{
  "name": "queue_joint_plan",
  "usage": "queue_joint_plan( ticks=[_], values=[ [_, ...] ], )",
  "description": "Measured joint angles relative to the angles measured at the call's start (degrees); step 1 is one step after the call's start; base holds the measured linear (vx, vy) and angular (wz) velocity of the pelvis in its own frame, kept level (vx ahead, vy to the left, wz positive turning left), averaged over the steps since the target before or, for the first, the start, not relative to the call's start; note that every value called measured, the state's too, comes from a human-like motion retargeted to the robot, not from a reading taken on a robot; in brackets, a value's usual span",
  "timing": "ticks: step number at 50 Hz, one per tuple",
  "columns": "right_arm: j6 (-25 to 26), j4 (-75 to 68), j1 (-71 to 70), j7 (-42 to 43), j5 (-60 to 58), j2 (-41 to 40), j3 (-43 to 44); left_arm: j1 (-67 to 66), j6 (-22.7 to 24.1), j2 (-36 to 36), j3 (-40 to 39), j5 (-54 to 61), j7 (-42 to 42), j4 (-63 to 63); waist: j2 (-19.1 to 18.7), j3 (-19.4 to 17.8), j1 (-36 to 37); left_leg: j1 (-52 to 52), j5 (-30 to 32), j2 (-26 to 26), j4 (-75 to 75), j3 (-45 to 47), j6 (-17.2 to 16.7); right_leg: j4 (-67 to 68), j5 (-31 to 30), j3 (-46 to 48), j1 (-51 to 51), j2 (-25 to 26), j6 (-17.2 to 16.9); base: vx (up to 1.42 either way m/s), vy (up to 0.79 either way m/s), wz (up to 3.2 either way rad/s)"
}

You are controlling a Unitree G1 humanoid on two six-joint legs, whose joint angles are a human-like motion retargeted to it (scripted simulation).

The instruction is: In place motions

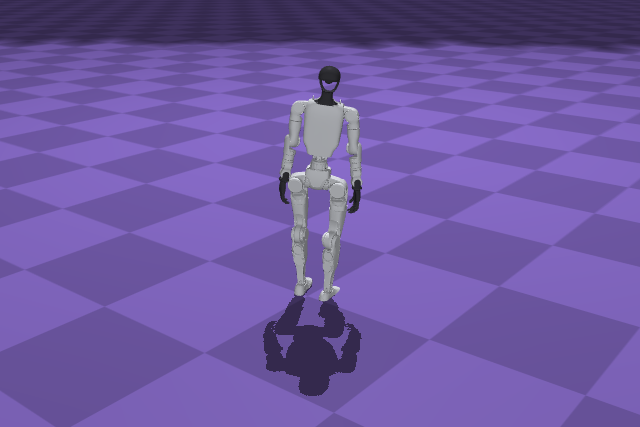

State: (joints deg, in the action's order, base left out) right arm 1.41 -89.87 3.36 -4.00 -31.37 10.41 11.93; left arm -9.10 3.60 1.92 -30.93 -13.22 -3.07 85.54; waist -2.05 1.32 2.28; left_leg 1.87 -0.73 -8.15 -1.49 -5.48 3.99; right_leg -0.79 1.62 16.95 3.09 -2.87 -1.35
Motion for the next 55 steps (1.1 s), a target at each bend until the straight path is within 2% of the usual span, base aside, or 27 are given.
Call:
queue_joint_plan(
  ticks=[14,24,40,55],
  values=[
    [0.0,0.6,-0.2,-0.2,0.0,0.1,0.5,-0.4,0.3,-0.1,0.3,0.4,0.2,0.5,0.3,-0.2,5.2,1.6,2.9,-2.3,0.7,-8.8,-1.3,-0.5,0.7,8.4,2.5,-2.0,-0.9,-0.04,0.11,0.58],
    [-0.8,3.1,-2.6,-1.7,0.3,-0.8,-0.9,-2.3,-0.2,-0.6,-1.2,0.6,1.3,3.7,0.3,-0.6,6.6,1.9,3.7,-2.8,1.1,-10.9,-1.7,-0.6,0.3,10.8,2.9,-2.5,-1.2,-0.02,0.04,0.15],
    [-1.4,3.1,-2.1,-1.8,-0.5,-0.8,-1.2,-0.6,-0.3,-0.1,-1.4,1.6,-0.2,3.2,0.8,-0.4,5.2,2.0,2.9,-1.9,0.8,-8.6,-1.5,-0.5,-1.4,8.6,1.9,-1.9,-0.7,0.01,-0.01,-0.08],
    [-0.6,0.1,-0.2,-0.5,-1.2,0.2,-0.3,1.3,-0.5,1.7,0.2,1.8,-0.9,1.9,0.8,0.4,0.8,0.8,0.4,0.3,0.6,-0.8,-0.4,0.3,-3.6,1.2,-0.6,-0.1,0.4,0.03,-0.15,-0.48]
  ],
)
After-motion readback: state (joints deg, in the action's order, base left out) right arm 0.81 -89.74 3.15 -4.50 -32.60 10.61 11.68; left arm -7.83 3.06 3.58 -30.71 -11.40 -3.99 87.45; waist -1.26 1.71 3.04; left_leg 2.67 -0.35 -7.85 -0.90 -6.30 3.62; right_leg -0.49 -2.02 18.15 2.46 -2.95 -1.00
